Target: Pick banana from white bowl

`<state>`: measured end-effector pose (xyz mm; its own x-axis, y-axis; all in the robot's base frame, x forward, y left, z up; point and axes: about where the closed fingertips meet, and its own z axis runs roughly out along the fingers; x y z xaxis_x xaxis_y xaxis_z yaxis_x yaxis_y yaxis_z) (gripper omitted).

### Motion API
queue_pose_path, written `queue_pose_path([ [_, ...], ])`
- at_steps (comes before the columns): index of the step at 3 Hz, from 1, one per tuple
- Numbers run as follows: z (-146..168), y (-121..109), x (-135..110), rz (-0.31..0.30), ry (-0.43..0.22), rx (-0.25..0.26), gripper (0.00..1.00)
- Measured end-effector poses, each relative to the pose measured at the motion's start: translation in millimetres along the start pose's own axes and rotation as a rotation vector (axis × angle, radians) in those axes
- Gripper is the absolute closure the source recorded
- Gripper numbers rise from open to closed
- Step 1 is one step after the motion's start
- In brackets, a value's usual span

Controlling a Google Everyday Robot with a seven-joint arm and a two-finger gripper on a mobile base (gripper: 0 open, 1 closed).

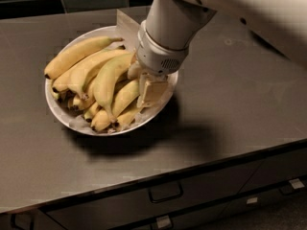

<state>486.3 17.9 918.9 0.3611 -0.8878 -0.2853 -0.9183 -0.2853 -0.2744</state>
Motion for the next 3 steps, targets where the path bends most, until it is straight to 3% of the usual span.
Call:
queue_pose_path([
  [1, 2.4, 0.6, 0.6, 0.002, 0.000, -0.003, 0.48],
  [2, 2.4, 0.6, 0.6, 0.002, 0.000, -0.003, 0.66],
  [3, 2.3, 0.6, 0.6, 0.002, 0.000, -0.003, 0.90],
])
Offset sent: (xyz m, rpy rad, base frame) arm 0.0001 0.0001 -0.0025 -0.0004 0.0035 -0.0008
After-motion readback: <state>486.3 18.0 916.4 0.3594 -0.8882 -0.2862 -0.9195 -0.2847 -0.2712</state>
